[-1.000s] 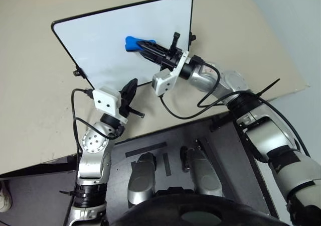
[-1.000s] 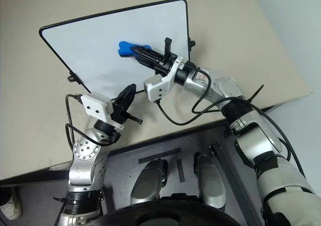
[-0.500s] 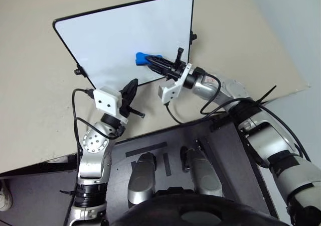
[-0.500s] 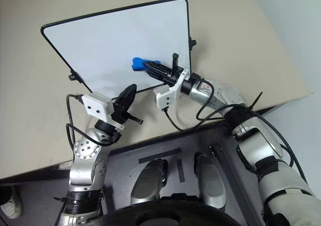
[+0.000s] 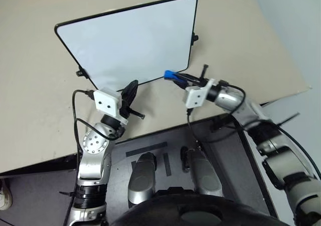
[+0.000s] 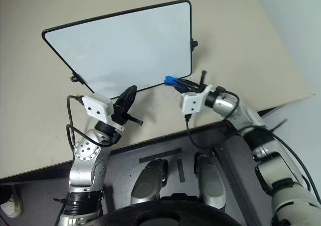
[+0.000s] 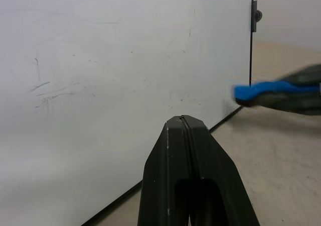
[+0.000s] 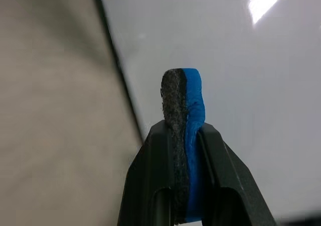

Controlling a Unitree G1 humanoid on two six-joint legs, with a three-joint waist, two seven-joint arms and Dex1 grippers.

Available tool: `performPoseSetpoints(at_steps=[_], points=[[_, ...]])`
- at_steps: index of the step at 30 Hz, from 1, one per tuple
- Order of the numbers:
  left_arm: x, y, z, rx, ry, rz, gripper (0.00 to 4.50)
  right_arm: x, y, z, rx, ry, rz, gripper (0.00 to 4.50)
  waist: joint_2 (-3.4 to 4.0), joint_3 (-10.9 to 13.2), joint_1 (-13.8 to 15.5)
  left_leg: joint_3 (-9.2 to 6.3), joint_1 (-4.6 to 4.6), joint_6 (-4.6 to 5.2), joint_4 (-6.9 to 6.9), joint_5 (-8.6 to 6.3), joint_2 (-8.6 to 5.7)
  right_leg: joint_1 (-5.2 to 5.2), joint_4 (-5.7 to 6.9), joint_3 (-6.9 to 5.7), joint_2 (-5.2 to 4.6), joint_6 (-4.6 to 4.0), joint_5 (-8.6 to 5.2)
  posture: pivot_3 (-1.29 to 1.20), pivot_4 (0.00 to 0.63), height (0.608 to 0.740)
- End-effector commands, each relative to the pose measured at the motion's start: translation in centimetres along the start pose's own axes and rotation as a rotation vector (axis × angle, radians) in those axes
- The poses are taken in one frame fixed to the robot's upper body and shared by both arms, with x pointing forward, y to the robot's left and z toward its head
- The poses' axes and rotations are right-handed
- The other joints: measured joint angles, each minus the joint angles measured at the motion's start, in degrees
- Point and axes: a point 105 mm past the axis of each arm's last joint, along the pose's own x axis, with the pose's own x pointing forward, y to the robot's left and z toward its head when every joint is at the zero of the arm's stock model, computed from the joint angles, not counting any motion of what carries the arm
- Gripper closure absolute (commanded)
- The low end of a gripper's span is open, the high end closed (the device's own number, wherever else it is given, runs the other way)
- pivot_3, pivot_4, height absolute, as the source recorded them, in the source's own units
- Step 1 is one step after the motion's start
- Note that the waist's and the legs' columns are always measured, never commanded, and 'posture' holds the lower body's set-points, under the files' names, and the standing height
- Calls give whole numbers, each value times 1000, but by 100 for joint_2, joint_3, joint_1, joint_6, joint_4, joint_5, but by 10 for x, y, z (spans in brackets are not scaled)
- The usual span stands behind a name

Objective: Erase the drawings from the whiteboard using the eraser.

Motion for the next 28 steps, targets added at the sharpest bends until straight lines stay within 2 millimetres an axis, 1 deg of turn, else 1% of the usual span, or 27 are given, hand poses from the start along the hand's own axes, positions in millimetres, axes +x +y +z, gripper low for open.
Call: performPoseSetpoints(at_steps=[1,3,5,6,8,10,12,15,18,22,25,28], points=[[0,0,11,7,-44,-10,4500,-20,-8,5,90,23,15,4264,-1,0,-2,1,1,0,2,0,0,2,0,0,0,1,-1,0,150,740],[0,1,10,5,-41,-15,4500,-23,-4,4,111,47,32,4264,-1,0,-21,1,6,0,7,0,0,9,2,1,1,2,-1,0,150,740],[3,-1,10,3,-40,-31,4500,-23,0,2,106,68,45,3562,-2,1,-61,2,21,1,12,0,0,15,5,6,4,0,0,0,150,740],[4,-2,10,3,-42,-37,4500,-23,0,2,112,73,43,3355,-1,1,-66,1,27,1,12,1,0,19,6,6,6,1,0,0,150,740],[6,0,11,6,-43,-40,4500,-21,0,5,129,69,38,2659,-1,1,-65,0,33,6,13,6,0,24,9,6,7,26,-14,0,150,740],[6,3,12,11,-42,-40,4500,-19,-4,9,154,54,22,2018,-1,1,-64,-1,33,10,15,11,0,27,9,6,7,34,-14,0,150,740],[5,5,12,18,-39,-40,4500,-20,-10,13,165,42,-14,1261,-1,1,-60,-1,33,9,19,11,0,28,10,6,7,32,-12,0,150,740],[4,9,15,26,-39,-39,4500,-21,-17,23,252,-10,-45,204,-1,1,-54,-1,31,10,22,10,-1,30,8,7,5,20,-5,0,150,740],[4,9,16,29,-36,-43,4500,-25,-21,34,349,-64,-49,204,-1,1,-51,-1,29,10,21,6,-2,30,7,7,6,11,0,0,150,740],[1,10,17,32,-27,-41,4500,-36,-20,36,475,-82,-52,204,-1,1,-30,-3,26,11,22,4,-12,34,4,8,4,20,-9,0,150,740],[0,13,17,33,-17,-41,4500,-40,-19,35,519,-74,-71,204,-1,1,-30,-5,26,12,22,3,-16,36,3,11,2,23,-11,0,150,740],[3,11,19,30,-19,-57,4500,-40,-20,35,536,-68,-84,204,-1,1,-30,-5,29,12,22,4,-16,36,6,12,2,23,-11,0,150,740]])
